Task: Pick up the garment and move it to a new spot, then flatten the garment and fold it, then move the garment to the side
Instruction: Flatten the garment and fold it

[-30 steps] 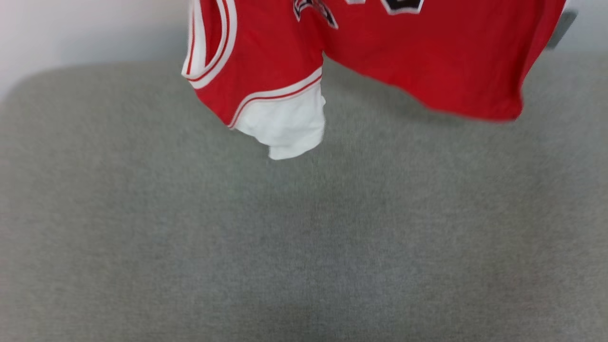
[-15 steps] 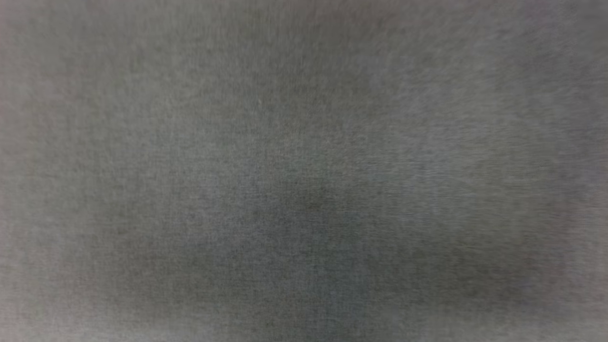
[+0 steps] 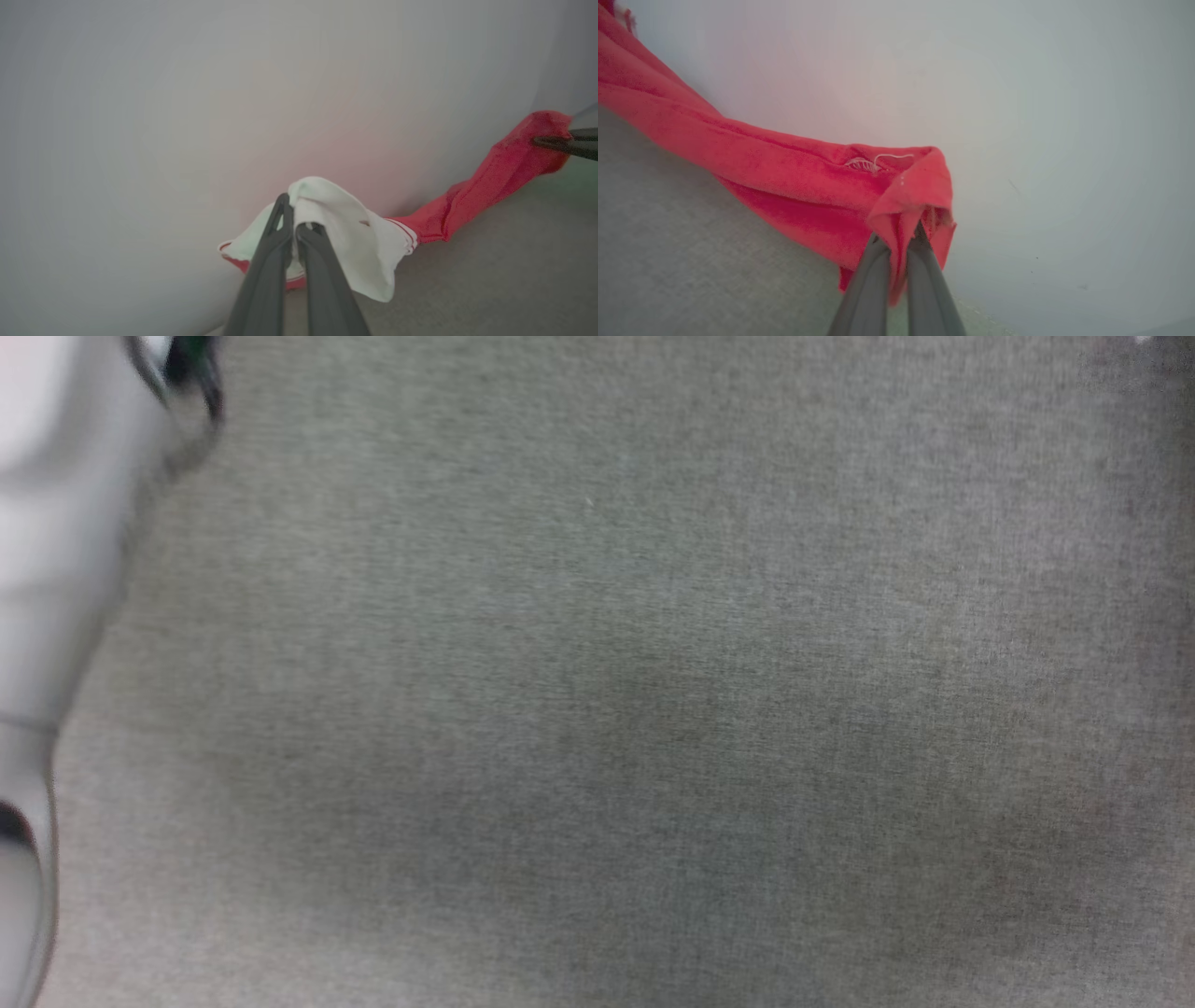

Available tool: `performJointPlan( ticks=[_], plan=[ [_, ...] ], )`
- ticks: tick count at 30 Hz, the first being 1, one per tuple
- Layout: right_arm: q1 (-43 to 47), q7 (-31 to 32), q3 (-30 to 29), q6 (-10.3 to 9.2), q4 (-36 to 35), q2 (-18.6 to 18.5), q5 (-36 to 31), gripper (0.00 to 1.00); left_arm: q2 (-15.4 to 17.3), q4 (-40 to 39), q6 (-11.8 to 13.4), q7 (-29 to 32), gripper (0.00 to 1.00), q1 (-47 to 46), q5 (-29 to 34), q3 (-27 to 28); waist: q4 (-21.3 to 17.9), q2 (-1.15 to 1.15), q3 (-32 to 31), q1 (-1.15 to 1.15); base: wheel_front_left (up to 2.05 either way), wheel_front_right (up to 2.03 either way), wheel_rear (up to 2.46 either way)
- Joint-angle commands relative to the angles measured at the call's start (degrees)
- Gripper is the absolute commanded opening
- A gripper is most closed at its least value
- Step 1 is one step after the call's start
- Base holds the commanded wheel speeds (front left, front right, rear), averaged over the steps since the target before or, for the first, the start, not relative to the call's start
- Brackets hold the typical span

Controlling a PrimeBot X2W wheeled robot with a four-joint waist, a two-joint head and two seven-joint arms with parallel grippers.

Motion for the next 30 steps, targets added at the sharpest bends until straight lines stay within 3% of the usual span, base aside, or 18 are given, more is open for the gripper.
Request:
performJointPlan(
  ticks=[1, 7, 13, 14, 16, 24, 30],
  plan=[
    [3.2, 0.0, 1.8, -0.07, 1.1, -0.4, 2.7, 0.00, 1.7, -2.0, 0.0, 2.0, 0.00, 4.1, -2.9, -3.0, 2.0, 0.00, -5.3, 0.00, 0.00, 0.00, 0.00],
    [13.6, 0.0, 8.9, -0.07, -1.4, -2.1, 13.3, 0.00, 8.0, -9.2, 0.0, 10.0, 0.00, 16.1, -10.7, -10.4, 1.9, 0.00, -12.2, 0.00, 0.00, 0.00, 0.00],
    [23.7, 2.4, 15.0, -0.07, -9.0, -7.8, 23.7, 0.00, 12.9, -16.8, 0.3, 15.4, 0.00, 26.5, -17.5, -12.5, 1.8, 0.00, -17.3, 0.00, 0.00, 0.00, 0.00],
    [28.1, 3.5, 16.6, -0.07, -12.9, -10.9, 27.6, 0.00, 14.8, -20.8, 1.6, 17.1, 0.00, 30.7, -19.2, -13.1, 1.8, 0.00, -19.2, 0.00, 0.00, 0.00, 0.00],
    [30.5, 4.0, 17.5, -0.07, -14.8, -12.3, 29.2, 0.00, 15.7, -22.8, 2.6, 17.7, 0.00, 32.9, -20.6, -13.2, 1.7, 0.00, -20.3, 0.00, 0.00, 0.00, 0.00],
    [49.7, 9.8, 23.2, -0.07, -34.6, -24.2, 41.1, 0.00, 26.0, -42.3, 14.1, 20.4, 0.00, 50.6, -28.0, -14.6, 1.1, 0.00, -25.3, 0.00, 0.00, 0.00, 0.00],
    [64.0, 12.9, 20.9, -0.07, -45.8, -30.0, 44.8, 0.00, 32.7, -53.7, 22.3, 19.6, 0.00, 61.9, -33.3, -15.5, 0.7, 0.00, -26.9, 0.00, 0.00, 0.00, 0.00]
  ],
)
